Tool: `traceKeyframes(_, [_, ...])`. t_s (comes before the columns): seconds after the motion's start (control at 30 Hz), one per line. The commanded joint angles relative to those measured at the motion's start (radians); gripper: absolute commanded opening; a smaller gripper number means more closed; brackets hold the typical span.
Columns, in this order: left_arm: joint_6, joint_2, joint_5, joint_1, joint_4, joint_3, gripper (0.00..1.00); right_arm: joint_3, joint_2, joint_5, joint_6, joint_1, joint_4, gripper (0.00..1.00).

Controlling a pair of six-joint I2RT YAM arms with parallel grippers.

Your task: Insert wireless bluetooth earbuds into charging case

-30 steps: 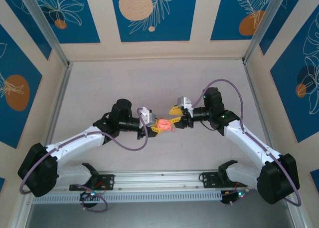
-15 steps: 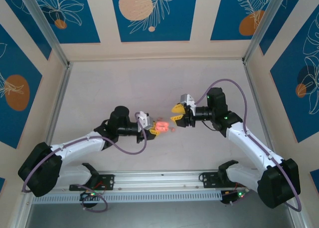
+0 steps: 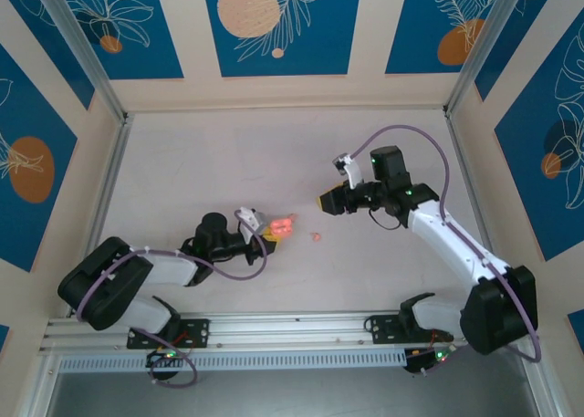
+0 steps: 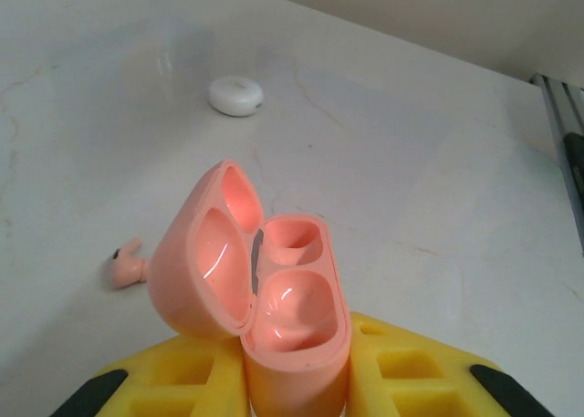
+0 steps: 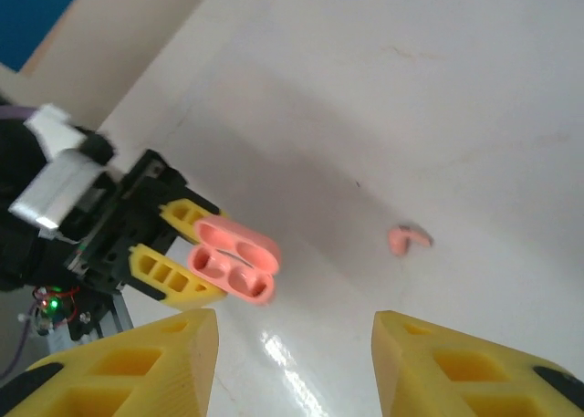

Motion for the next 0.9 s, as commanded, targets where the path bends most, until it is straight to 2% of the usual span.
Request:
traceKeyframes(0.0, [-0.067, 0.017, -0.037, 0.015, 0.157, -0.017, 0.25, 0.075, 0.086, 0.084, 0.147, -0.002, -0.166, 0.48])
traceKeyframes(0.17, [-0.085, 0.015, -0.081, 0.024, 0.170, -0.036, 0.25, 0.202, 0.252, 0.159, 0.200, 0.033, -0.261, 0.47])
traceKeyframes(0.37, [-0.093, -0.035, -0.108, 0.048, 0.145, -0.061, 0.25, 0.359, 0.458, 0.179, 0.148, 0.094, -0.271, 0.46])
traceKeyframes(0.63, [-0.049, -0.209, -0.161, 0.078, -0.090, -0.063, 0.25, 0.548, 0.706, 0.122, 0.076, 0.138, -0.239, 0.48])
traceKeyframes(0.87, [-0.002, -0.384, -0.211, 0.095, -0.298, -0.063, 0.26, 0.640, 0.851, 0.075, 0.056, 0.155, -0.249, 0.48])
